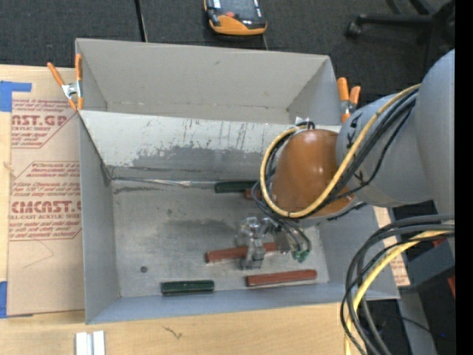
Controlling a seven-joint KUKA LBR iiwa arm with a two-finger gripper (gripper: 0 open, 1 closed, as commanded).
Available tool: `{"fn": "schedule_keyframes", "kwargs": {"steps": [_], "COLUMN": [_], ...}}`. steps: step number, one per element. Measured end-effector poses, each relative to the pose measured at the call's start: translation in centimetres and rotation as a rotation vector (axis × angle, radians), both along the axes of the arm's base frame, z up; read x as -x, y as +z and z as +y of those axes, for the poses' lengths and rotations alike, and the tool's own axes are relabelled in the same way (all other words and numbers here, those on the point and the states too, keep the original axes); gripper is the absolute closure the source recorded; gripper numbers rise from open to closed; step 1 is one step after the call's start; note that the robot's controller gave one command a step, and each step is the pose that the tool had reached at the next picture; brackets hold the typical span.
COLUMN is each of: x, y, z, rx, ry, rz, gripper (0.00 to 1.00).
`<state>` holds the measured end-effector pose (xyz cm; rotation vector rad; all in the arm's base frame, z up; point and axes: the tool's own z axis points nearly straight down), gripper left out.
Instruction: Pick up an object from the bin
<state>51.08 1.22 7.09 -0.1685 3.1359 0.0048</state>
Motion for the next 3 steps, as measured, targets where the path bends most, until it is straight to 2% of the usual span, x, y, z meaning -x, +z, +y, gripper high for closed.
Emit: {"fn": "schedule_keyframes", "kwargs": {"steps": [1,2,3], "x": [0.1,0.4,0.3], "y": [0.3,2.1,4.6], "z": [0.0,0.0,-0.1], "rx": [0.0,0.002,0.003], "ry": [0.0,0.001,0.0], "rz": [0.002,0.012,0.008], "gripper": [1.0,1.0,1.0]}}
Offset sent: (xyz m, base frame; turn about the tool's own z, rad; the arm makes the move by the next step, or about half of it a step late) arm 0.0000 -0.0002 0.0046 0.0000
